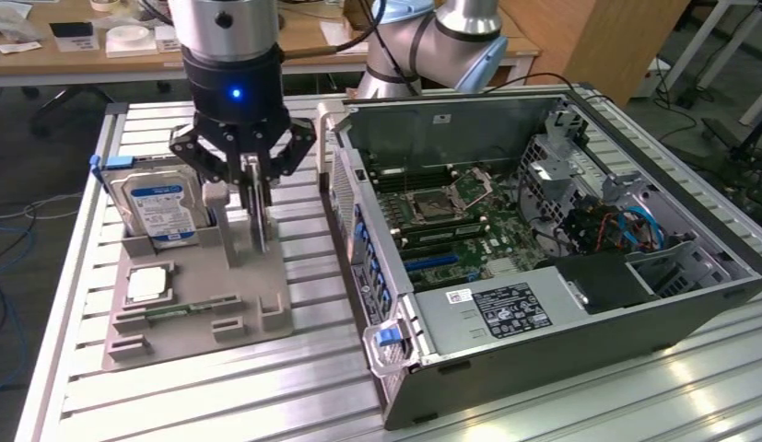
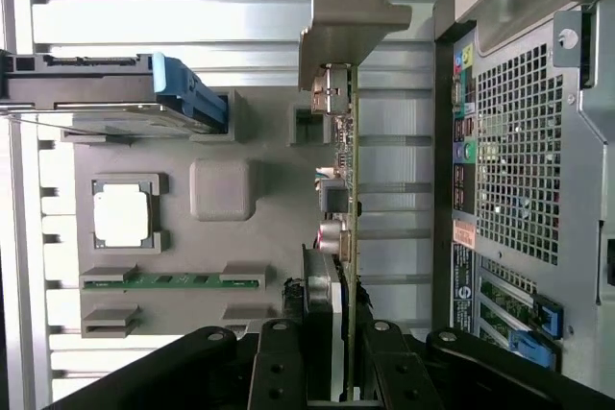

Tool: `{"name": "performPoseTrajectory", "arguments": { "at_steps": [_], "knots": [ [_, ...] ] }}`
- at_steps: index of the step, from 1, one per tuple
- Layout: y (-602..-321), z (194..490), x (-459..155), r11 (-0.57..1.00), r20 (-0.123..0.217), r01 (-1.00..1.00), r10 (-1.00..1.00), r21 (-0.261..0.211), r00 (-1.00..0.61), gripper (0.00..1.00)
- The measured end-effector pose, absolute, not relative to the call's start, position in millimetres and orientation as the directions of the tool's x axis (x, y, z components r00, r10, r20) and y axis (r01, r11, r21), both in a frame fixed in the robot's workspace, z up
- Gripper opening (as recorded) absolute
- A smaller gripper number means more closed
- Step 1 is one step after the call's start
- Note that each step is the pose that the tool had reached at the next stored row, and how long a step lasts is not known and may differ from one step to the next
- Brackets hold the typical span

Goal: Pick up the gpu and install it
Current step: 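Pick up the gpu and move the gpu toward the slot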

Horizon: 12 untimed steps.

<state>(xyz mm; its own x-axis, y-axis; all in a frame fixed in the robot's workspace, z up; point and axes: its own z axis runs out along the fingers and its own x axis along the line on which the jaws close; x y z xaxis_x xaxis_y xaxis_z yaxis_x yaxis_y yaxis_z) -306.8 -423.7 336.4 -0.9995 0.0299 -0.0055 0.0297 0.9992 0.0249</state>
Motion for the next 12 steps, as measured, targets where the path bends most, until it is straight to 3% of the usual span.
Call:
{"name": "performPoseTrajectory", "arguments": {
  "at_steps": [12],
  "knots": [
    [-424,375,-307,0.999,-0.006,0.03,0.03,0.027,-1.0,0.28]
  ]
}}
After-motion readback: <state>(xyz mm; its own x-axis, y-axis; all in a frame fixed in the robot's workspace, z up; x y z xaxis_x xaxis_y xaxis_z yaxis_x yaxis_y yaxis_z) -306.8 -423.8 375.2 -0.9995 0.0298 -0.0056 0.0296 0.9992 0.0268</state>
